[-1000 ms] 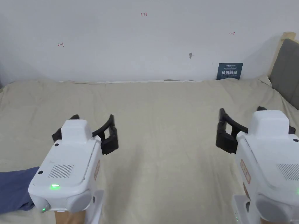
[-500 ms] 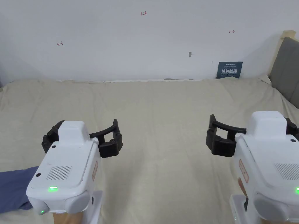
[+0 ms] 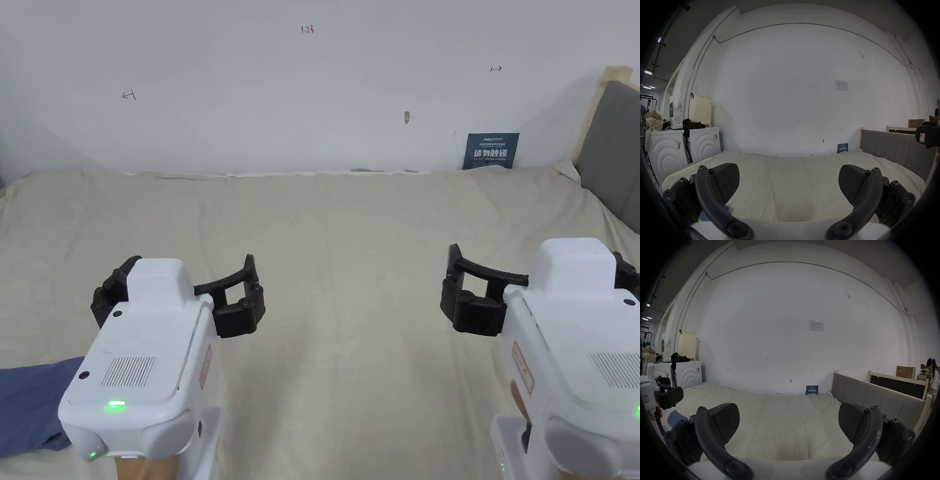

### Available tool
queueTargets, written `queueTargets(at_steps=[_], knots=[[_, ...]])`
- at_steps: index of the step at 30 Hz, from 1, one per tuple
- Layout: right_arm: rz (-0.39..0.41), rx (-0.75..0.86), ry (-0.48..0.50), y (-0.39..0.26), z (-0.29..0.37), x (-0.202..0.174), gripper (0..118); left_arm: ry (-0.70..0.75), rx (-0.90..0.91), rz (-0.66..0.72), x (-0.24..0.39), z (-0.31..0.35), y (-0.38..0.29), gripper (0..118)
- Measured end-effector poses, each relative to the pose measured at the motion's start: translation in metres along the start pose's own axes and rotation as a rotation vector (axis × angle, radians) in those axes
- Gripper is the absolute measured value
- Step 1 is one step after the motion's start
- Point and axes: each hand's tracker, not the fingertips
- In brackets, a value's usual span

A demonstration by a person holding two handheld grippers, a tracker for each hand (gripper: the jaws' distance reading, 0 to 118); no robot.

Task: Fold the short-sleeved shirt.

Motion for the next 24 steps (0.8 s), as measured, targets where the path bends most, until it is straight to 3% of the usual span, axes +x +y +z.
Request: queueTargets(at_steps=[24], knots=[[0.019, -0.007, -0.019, -0.0032, -0.0043, 0.0046, 118, 0.003, -0.010, 0.001, -0.0024, 0.0010, -0.0009, 118]])
